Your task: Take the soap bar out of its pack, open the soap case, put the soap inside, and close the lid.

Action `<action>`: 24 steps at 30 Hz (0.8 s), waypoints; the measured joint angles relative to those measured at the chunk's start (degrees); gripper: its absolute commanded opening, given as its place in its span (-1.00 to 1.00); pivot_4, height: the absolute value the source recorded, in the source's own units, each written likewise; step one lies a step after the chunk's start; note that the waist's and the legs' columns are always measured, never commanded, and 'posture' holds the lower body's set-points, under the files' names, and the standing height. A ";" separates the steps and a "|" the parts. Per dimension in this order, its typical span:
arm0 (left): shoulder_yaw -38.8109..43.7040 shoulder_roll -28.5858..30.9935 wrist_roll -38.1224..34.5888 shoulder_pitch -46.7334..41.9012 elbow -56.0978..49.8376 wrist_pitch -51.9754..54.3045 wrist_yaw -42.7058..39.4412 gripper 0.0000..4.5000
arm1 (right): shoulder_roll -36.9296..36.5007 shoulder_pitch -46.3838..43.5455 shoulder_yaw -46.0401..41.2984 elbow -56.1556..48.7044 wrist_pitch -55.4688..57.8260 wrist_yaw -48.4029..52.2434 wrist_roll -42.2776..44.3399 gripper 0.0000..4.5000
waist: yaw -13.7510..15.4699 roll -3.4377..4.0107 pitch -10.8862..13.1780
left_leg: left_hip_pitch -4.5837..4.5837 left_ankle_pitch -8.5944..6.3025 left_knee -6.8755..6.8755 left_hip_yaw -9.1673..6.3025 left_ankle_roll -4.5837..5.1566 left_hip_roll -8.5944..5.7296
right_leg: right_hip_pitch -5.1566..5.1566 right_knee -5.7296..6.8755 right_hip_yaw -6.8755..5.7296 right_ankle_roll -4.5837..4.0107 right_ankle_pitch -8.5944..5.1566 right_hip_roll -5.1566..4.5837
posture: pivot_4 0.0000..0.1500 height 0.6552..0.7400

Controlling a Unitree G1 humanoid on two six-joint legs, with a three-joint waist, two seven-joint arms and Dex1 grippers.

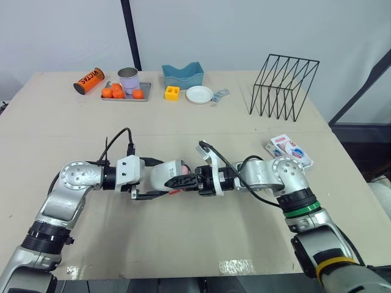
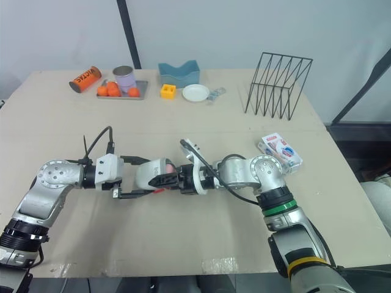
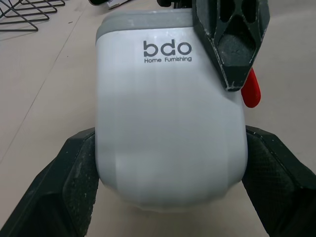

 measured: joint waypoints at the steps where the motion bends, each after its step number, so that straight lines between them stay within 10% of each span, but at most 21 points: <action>1: 0.00 0.02 0.02 0.00 0.04 0.01 0.01 0.55 | 0.11 0.00 -0.03 0.04 0.00 -0.13 0.00 -0.12 | 0.00 0.00 0.00 | 0.00 0.00 0.00 0.00 0.00 0.00 | 0.00 0.00 0.00 0.00 0.00 0.00 | 1.00 1.00; 5: 0.00 0.02 0.05 0.00 0.33 0.01 -0.12 0.55 | 0.46 0.00 -0.07 0.37 0.04 -0.33 0.00 -0.12 | 0.00 0.00 0.00 | 0.00 0.00 0.00 0.00 0.00 0.00 | 0.00 0.00 0.00 0.00 0.00 0.00 | 1.00 1.00; 7: 0.00 0.02 -0.06 0.00 0.56 0.07 -0.36 1.00 | 0.60 0.00 -0.07 0.58 0.08 -0.44 0.00 -0.12 | 0.00 0.00 0.00 | 0.00 0.00 0.00 0.00 0.00 0.00 | 0.00 0.00 0.00 0.00 0.00 0.00 | 1.00 1.00; 24: 0.02 0.90 -0.42 -0.50 1.93 -0.86 -2.51 1.00 | 1.60 0.00 -0.73 1.01 0.27 -1.56 0.01 -0.12 | 0.00 0.00 0.00 | 0.00 0.00 -0.01 0.00 0.00 0.00 | -0.01 -0.01 0.00 0.00 0.00 0.00 | 1.00 1.00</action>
